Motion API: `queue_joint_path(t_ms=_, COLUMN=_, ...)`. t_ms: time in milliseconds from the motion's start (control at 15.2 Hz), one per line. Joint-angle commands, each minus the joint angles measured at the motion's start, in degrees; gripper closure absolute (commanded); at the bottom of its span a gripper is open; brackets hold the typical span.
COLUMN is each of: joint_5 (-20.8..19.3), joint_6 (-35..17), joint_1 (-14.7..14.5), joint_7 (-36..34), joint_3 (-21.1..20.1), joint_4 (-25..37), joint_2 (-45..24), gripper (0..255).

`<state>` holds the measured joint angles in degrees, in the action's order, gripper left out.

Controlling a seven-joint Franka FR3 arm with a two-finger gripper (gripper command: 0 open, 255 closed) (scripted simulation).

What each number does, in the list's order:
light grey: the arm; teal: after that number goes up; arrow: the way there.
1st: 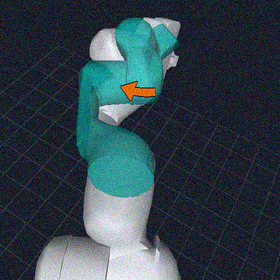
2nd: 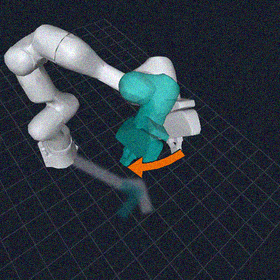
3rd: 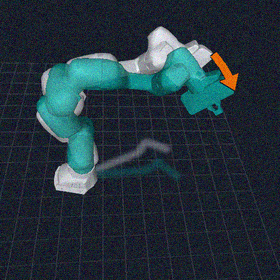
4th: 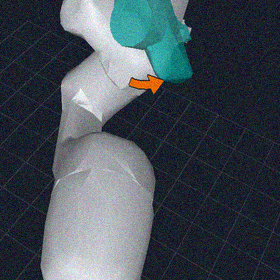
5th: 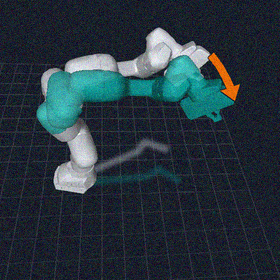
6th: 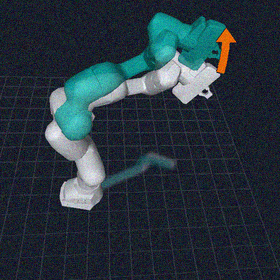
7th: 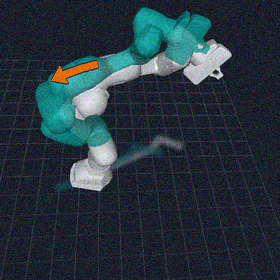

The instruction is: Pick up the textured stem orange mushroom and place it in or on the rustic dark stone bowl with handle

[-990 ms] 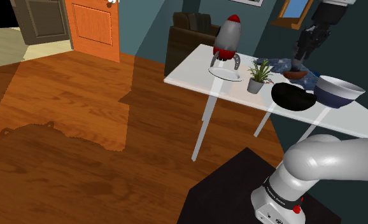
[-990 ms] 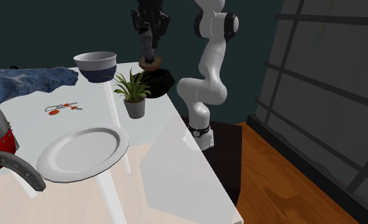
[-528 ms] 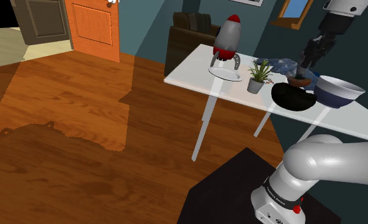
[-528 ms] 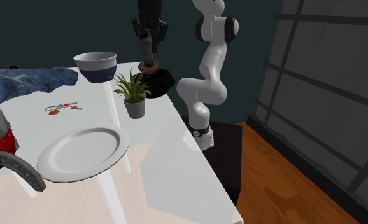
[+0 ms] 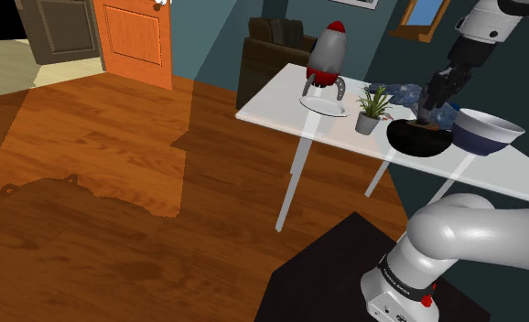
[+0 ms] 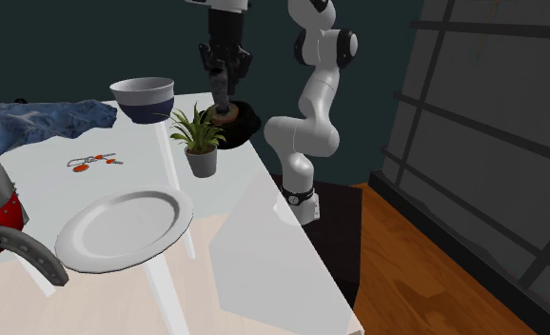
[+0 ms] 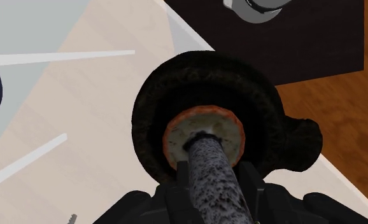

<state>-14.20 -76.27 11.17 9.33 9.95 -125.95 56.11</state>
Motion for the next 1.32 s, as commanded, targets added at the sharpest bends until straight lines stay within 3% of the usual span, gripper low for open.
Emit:
queue_joint_path(t_ms=0, joint_5=-0.15, joint_6=-0.92, joint_1=0.17, joint_7=-0.2, joint_3=0.3, joint_4=-3.48, joint_2=1.39, gripper=255)
queue_joint_path(t_ms=528, joint_5=-0.11, joint_6=-0.94, joint_1=0.26, joint_7=-0.14, joint_3=0.26, joint_4=-3.48, joint_2=1.38, gripper=255)
queue_joint_path(t_ms=594, joint_5=-0.18, joint_6=-0.99, joint_1=0.28, joint_7=-0.08, joint_3=0.34, joint_4=-3.57, joint_2=1.44, gripper=0)
queue_joint_path(t_ms=924, joint_5=-0.11, joint_6=-0.94, joint_1=0.26, joint_7=-0.14, joint_3=0.26, joint_4=-3.48, joint_2=1.38, gripper=0)
queue_joint_path(t_ms=1188, joint_5=0.92, joint_6=4.88, joint_1=-0.03, joint_7=0.37, joint_3=-0.98, joint_4=6.37, joint_2=-2.71, gripper=0)
queue_joint_path(t_ms=1254, joint_5=0.92, joint_6=4.88, joint_1=-0.03, joint_7=0.37, joint_3=-0.98, joint_4=6.37, joint_2=-2.71, gripper=0)
